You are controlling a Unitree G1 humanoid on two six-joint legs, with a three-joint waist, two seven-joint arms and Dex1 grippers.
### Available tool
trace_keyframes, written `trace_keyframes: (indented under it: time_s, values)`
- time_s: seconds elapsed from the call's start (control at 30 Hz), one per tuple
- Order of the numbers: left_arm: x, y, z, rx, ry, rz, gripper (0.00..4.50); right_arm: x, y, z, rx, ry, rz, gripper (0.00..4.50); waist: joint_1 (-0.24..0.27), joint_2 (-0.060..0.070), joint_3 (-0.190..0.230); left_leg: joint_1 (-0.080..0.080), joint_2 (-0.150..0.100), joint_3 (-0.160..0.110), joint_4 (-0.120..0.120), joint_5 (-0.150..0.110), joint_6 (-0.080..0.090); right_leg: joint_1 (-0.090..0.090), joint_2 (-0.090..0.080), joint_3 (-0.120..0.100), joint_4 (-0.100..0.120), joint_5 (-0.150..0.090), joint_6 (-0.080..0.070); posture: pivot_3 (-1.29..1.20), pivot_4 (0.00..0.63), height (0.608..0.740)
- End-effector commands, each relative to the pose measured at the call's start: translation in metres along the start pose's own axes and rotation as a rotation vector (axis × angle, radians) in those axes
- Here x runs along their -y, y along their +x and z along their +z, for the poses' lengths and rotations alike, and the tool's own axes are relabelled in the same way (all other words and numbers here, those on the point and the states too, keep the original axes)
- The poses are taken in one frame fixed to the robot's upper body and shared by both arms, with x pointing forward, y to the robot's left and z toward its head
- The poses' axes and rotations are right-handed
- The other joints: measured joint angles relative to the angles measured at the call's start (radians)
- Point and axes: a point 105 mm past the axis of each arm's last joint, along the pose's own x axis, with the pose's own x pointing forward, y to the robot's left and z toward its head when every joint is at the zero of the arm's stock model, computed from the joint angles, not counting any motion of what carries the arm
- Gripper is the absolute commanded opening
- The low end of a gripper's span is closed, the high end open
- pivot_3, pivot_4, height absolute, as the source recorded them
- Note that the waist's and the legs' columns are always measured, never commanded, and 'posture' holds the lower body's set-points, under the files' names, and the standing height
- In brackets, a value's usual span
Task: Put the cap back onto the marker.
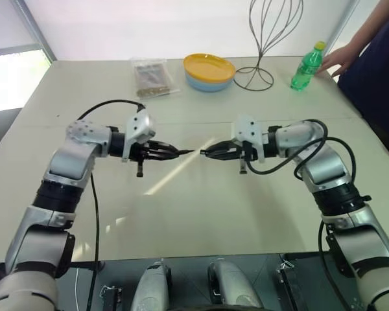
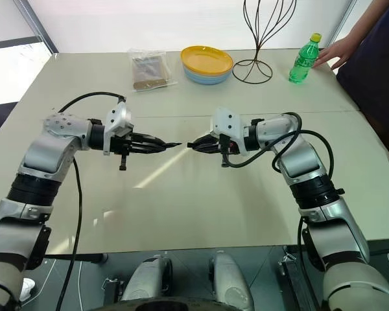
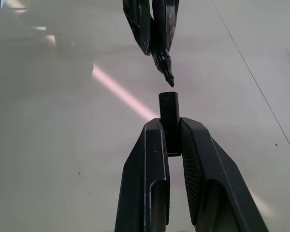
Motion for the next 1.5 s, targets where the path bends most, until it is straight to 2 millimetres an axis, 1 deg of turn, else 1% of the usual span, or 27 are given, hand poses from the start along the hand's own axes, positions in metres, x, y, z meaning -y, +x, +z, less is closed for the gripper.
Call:
trace_keyframes:
  time_s: [0.03, 0.3, 0.53, 0.73, 1.0, 1.13, 1.33, 1.5]
  values:
    - [-0.003, -0.001, 0.014, 0.023, 0.046, 0.004, 0.00, 0.002, 0.000, 0.017, 0.035, -0.051, -0.009, 0.07, 0.000, 0.000, 0.000, 0.000, 0.000, 0.000, 0.000, 0.000, 0.000, 0.000, 0.000, 0.000, 0.000, 0.000, 0.000, 0.00, 0.150, 0.740]
    - [0.002, 0.003, 0.012, 0.021, 0.039, -0.016, 0.00, 0.002, 0.001, 0.017, 0.037, -0.046, -0.017, 0.07, 0.000, 0.000, 0.000, 0.000, 0.000, 0.000, 0.000, 0.000, 0.000, 0.000, 0.000, 0.000, 0.000, 0.000, 0.000, 0.00, 0.150, 0.740]
    - [0.000, -0.003, 0.010, 0.008, 0.037, -0.003, 0.00, 0.005, -0.001, 0.013, 0.022, -0.041, -0.028, 0.07, -0.001, 0.000, 0.000, 0.000, 0.000, 0.000, 0.000, 0.000, 0.000, 0.000, 0.000, 0.000, 0.000, 0.000, 0.000, 0.00, 0.150, 0.740]
    - [0.001, -0.002, 0.011, 0.008, 0.036, -0.004, 0.00, 0.005, -0.002, 0.013, 0.020, -0.040, -0.029, 0.07, 0.000, 0.000, 0.000, 0.000, 0.000, 0.000, 0.000, 0.000, 0.000, 0.000, 0.000, 0.000, 0.001, 0.000, 0.000, 0.00, 0.150, 0.740]
    - [0.005, 0.006, 0.006, 0.001, 0.034, -0.021, 0.00, -0.001, 0.002, 0.017, 0.035, -0.039, 0.001, 0.07, 0.000, 0.000, 0.000, 0.000, 0.000, 0.000, 0.000, 0.000, 0.000, 0.000, 0.000, 0.000, 0.001, 0.000, 0.000, 0.00, 0.150, 0.740]
    - [0.003, 0.010, 0.006, -0.006, 0.049, -0.028, 0.00, -0.002, 0.006, 0.022, 0.047, -0.046, 0.013, 0.07, 0.000, 0.000, 0.000, 0.000, 0.000, 0.000, 0.000, 0.000, 0.000, 0.000, 0.000, 0.000, 0.001, 0.000, 0.000, 0.00, 0.150, 0.740]
    - [-0.001, 0.014, 0.006, -0.014, 0.069, -0.029, 0.00, -0.003, 0.009, 0.023, 0.049, -0.051, 0.028, 0.07, 0.000, 0.000, 0.000, 0.000, 0.000, 0.000, 0.001, 0.000, 0.000, 0.000, 0.000, 0.000, 0.001, 0.000, 0.000, 0.00, 0.150, 0.740]
    - [-0.004, 0.009, 0.008, -0.013, 0.075, -0.022, 0.00, -0.003, 0.007, 0.021, 0.043, -0.045, 0.021, 0.07, 0.000, 0.000, 0.000, 0.000, 0.000, 0.000, 0.001, 0.000, 0.000, 0.000, 0.000, 0.000, 0.001, 0.000, 0.000, 0.00, 0.150, 0.740]
